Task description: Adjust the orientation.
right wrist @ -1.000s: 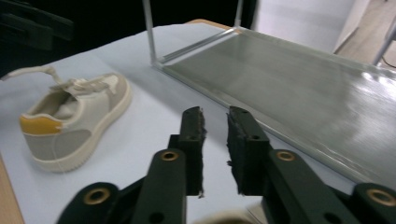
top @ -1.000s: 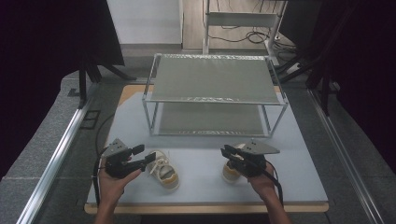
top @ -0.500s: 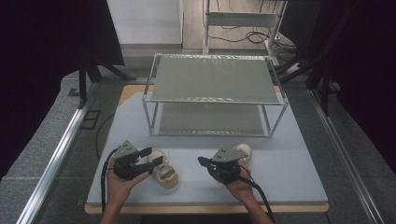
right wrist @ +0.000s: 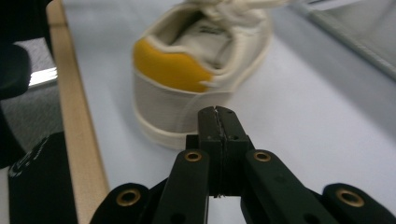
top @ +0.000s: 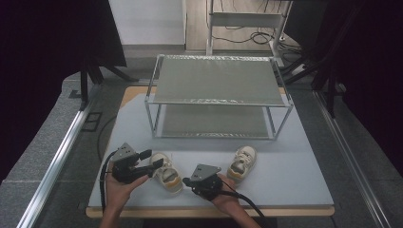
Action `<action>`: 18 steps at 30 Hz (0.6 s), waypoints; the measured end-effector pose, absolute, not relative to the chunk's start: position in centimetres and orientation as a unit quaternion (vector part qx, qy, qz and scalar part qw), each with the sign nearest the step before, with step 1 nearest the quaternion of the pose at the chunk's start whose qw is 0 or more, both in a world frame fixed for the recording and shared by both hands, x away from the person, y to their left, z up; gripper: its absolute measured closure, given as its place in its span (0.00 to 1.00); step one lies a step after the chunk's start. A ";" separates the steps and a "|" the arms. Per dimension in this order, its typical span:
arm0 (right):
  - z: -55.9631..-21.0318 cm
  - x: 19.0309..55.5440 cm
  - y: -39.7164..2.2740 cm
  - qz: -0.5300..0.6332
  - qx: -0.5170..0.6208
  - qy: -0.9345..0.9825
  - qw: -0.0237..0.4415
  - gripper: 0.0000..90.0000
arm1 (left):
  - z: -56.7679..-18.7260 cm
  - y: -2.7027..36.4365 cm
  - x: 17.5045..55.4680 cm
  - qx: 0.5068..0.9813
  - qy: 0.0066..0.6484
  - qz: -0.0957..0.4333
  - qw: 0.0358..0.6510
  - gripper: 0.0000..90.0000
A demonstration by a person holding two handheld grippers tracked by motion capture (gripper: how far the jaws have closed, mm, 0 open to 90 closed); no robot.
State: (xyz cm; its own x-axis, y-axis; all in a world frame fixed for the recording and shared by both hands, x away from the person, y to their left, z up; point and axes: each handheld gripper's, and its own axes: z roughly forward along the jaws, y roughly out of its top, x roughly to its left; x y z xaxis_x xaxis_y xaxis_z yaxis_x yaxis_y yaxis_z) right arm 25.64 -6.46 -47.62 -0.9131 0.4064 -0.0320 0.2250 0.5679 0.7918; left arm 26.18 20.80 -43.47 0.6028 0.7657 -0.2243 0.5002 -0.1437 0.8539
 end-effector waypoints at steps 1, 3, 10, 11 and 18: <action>-47.7 25.5 -6.2 0.430 0.171 0.880 0.110 1.00 | -43.4 20.9 26.1 0.743 0.427 0.135 0.498 0.40; -47.7 25.3 -6.0 0.431 0.162 0.882 0.104 1.00 | -43.2 21.3 26.0 0.738 0.430 0.137 0.502 0.40; -47.9 24.8 -4.7 0.439 0.141 0.882 0.093 1.00 | -42.8 22.1 25.7 0.729 0.432 0.143 0.511 0.40; -47.9 24.8 -4.4 0.439 0.138 0.883 0.094 1.00 | -42.7 22.3 25.7 0.727 0.433 0.144 0.513 0.40; -48.4 24.6 -2.3 0.435 0.140 0.883 0.101 1.00 | -42.6 23.1 25.6 0.718 0.440 0.142 0.521 0.40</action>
